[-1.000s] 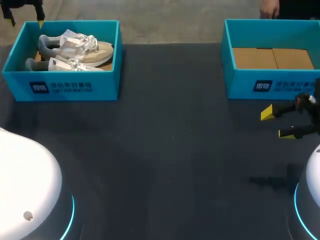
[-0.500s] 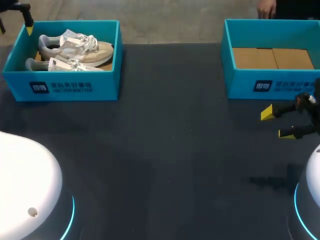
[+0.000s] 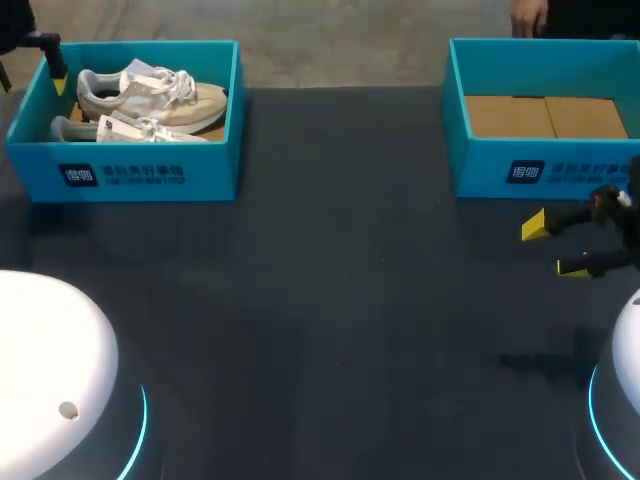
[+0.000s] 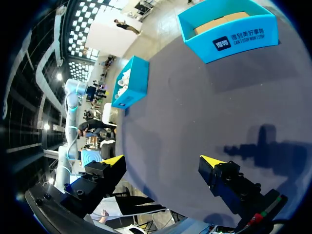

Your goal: Take the shoe out of the shoebox, open the shoe tongue, remove and reinsert the insole, then place the shoe into the shoebox

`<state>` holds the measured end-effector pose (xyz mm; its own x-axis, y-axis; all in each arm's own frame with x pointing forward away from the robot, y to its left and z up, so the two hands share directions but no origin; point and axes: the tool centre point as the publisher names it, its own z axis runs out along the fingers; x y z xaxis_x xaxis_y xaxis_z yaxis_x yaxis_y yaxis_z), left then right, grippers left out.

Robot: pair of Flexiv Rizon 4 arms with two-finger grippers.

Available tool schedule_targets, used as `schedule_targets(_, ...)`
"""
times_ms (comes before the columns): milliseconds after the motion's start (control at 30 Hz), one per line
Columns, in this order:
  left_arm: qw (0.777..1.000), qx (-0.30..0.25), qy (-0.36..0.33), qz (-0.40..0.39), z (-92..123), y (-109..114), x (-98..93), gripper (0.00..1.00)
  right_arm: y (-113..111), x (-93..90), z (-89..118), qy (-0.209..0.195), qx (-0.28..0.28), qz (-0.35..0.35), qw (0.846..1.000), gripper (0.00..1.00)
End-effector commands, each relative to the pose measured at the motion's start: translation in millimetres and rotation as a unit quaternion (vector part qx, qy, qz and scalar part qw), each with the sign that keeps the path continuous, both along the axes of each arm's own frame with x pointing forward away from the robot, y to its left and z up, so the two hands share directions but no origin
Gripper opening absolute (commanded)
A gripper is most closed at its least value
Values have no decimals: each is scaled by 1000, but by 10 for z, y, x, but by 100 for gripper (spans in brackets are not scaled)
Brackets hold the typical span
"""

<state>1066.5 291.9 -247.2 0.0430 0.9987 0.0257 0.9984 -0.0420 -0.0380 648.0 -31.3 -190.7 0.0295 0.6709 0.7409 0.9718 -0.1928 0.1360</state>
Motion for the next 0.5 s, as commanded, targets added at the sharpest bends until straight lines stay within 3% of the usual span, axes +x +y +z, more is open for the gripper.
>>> schedule_targets(33, 1000, 0, -28, 2, -78, -28, -31, 100, -11, -117, 26, -58, -4, -66, 996, 100)
schedule_targets(100, 1000, 1, -28, 6, -110, -34, -17, 88, -11, -117, 26, -58, -4, -66, 996, 100)
schedule_targets(200, 1000, 2, -23, 4, -174, -48, 2, 85, -11, -117, 26, -58, -4, -66, 996, 100)
schedule_targets(367, 1000, 0, -11, 1, -257, -66, 38, 64, -11, -117, 26, -58, -4, -66, 996, 100)
schedule_targets(500, 1000, -1, -10, -12, -324, -80, 35, 55, -11, -117, 26, -58, -4, -66, 996, 100)
